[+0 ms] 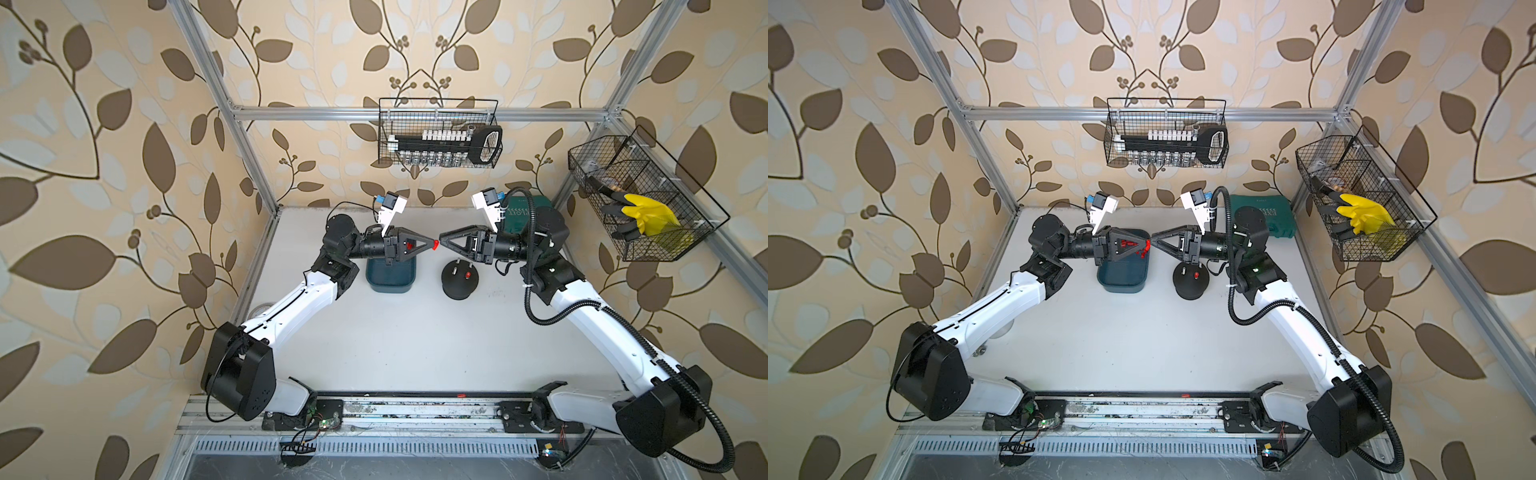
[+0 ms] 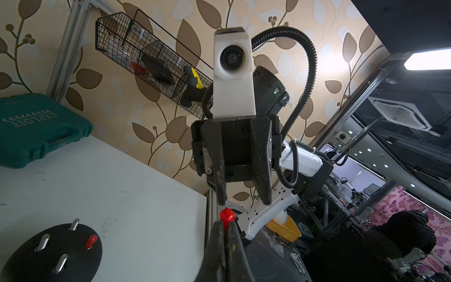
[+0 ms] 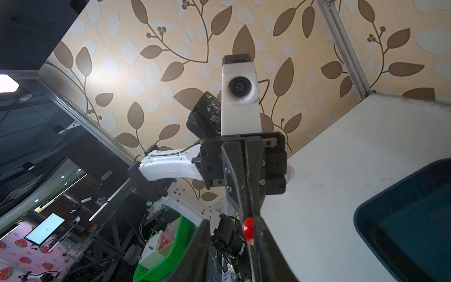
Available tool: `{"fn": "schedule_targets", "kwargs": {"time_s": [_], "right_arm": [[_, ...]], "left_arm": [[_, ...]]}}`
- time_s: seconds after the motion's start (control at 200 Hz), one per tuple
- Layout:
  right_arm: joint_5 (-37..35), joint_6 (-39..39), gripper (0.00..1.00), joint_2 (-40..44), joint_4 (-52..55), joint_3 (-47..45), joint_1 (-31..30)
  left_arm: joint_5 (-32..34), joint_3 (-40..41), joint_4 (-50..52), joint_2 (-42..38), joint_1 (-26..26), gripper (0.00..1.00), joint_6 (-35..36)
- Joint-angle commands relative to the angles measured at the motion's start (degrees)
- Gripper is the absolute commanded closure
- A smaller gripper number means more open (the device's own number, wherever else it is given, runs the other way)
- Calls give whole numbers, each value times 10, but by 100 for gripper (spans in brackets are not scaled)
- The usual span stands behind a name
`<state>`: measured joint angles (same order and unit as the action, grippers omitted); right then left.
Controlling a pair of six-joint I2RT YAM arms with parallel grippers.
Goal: Cover the protruding screws with screw protection sleeves
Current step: Pick up the screw protection sleeve from the storage box.
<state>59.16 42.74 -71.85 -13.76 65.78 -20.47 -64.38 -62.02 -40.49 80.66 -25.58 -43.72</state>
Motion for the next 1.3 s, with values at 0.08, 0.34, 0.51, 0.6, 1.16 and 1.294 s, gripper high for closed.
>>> {"fn": "schedule_targets", "kwargs": {"time_s": [0.08, 0.34, 0.51, 0.6, 1.16, 1.294], "right_arm": [[-12, -52, 74, -1, 56, 26, -11], [-20, -65, 85, 1, 73, 30, -12], [-20, -73, 77, -3, 86, 36, -12], [-20, -84, 76, -3, 100, 37, -15], [-34, -100, 90, 4, 135, 48, -16], [-34, -100, 96, 2, 136, 48, -15]], "left_arm": [[-8, -10, 7, -33, -8, 100, 35], [-4, -9, 20, -37, -11, 100, 48], [-4, -9, 29, -39, -13, 100, 55], [-3, -9, 29, -39, -13, 100, 57], [1, -6, 71, -45, -16, 100, 94], [1, -7, 78, -43, -17, 100, 100]]}}
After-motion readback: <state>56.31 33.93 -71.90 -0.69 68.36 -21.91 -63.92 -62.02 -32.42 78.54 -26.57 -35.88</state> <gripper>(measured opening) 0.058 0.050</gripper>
